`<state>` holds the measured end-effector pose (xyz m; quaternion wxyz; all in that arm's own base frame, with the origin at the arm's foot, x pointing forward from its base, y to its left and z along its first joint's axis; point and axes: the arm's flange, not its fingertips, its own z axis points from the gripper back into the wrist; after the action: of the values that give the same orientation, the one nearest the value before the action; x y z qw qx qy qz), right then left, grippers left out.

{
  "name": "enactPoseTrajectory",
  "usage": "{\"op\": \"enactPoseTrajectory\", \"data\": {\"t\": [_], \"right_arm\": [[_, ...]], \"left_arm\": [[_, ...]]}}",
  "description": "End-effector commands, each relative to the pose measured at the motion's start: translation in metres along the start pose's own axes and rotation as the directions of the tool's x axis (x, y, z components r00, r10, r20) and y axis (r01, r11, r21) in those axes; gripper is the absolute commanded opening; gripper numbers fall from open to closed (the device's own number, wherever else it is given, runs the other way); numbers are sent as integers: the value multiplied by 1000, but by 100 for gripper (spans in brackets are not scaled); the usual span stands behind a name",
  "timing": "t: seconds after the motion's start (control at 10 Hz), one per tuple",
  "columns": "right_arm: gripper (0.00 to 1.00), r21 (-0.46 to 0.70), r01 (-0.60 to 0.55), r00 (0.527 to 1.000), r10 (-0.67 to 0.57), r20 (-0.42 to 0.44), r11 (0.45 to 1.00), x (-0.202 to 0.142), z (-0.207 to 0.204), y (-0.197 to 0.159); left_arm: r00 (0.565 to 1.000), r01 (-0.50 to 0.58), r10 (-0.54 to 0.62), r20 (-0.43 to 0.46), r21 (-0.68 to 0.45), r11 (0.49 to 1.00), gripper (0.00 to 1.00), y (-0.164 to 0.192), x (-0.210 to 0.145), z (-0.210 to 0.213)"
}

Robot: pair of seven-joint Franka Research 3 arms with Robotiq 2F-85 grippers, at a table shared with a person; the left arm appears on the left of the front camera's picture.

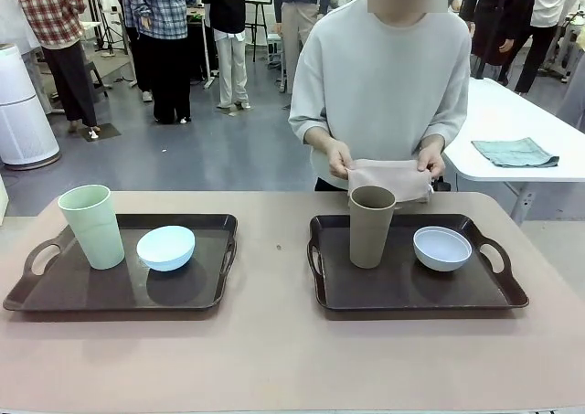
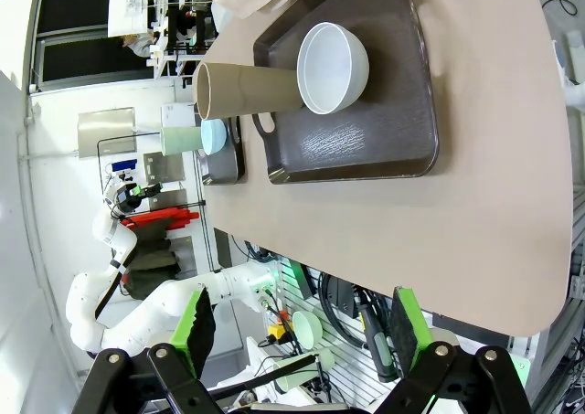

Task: Set up a tray with a mat and arrange the tableware.
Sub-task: Pick up the Picnic Bowl and Reusable plastic cup from the Handle tray in front of the human's position and hold them in the air.

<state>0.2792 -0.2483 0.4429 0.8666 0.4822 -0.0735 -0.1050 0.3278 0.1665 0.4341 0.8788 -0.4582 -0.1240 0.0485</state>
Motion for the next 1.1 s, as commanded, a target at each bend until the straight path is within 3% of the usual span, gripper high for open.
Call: {"op": "enactPoseTrajectory", "data": {"t": [0.0,1.0], "right_arm": [[100,10,-6,1000,6,0,1000,-3,0,2],[100,10,-6,1000,6,0,1000,-3,0,2]], "left_arm": [[1000,1,-1,5,-13,1000,100,1,1,0],[1000,1,-1,5,-13,1000,100,1,1,0]]}}
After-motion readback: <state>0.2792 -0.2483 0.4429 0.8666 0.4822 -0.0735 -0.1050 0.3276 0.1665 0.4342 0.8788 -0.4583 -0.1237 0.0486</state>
